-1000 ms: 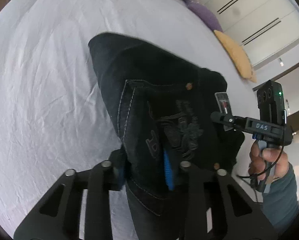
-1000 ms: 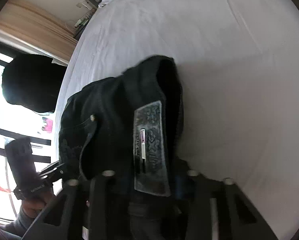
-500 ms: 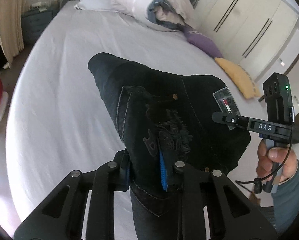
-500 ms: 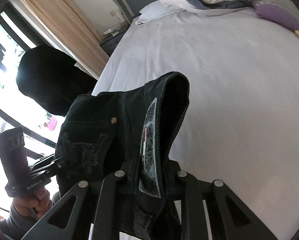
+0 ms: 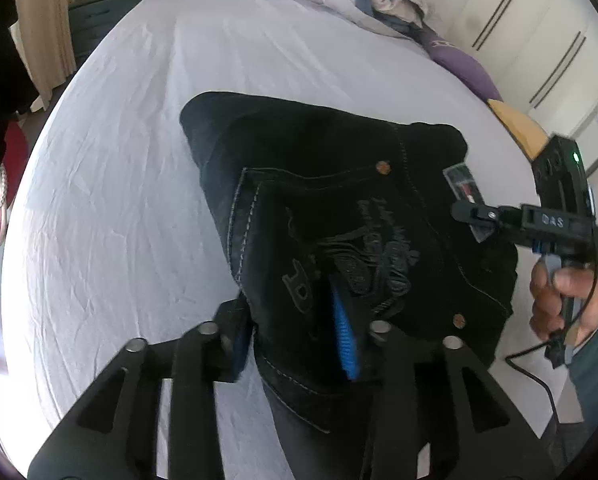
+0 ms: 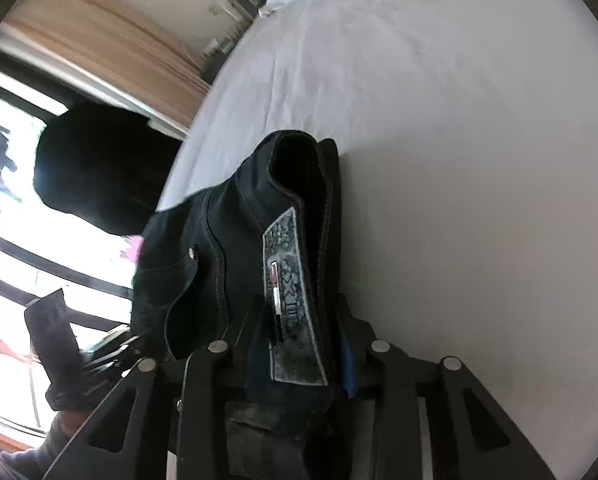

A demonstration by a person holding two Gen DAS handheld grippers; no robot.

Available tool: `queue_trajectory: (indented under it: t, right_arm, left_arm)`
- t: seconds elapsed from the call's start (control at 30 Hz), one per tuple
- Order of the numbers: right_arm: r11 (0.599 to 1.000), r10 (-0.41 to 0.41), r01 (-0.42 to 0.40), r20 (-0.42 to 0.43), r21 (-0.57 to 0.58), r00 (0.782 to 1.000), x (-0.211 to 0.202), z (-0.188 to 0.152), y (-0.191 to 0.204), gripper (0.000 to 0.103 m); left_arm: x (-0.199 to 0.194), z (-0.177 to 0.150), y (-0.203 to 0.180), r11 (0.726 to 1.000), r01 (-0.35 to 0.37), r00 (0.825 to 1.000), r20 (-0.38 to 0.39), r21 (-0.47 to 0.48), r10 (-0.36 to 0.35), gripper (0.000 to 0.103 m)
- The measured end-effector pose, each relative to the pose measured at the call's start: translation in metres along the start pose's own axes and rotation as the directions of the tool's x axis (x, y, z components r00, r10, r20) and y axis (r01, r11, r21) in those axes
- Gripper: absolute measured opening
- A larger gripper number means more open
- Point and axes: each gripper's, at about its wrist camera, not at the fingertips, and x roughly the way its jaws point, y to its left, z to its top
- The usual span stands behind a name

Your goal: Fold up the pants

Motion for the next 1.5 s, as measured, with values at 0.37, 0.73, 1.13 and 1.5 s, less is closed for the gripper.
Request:
queue_trajectory:
  t: [0.37,0.73,1.13,1.5]
  right_arm:
    - [0.998,0.053,-0.049,0.104,-0.044,0.993,-0.017,-0.035,-0.01,0.045]
    - [0.988,-0.146,0.154,0.329,0.001,0.933,-0.122,-0.077,0.018,0.077]
    - [0.87,-0.189,0.474,0.797,-0.135,0.574,-0.25,-0.182,0.196,0.103]
    - [0.842,-0.153,0.496,0.786,-0.214,0.599,-0.304,-0.233,0.284,0.103]
  left_arm:
    - [0.022,0.005,0.02,0.998,-0.064,0.998,0.026,-0.016,0.064,0.075]
    - [-0.049,-0.013,0.01,0.975,-0.222,0.962,0.167,0.008,0.217,0.082]
    - [-0.27,-0.107,-0.097,0.842,-0.532,0.549,0.721,-0.087,0.422,0.103]
    - [-0.347,-0.145,-0.106,0.935,-0.354,0.78,0.552,-0.001,0.296,0.103]
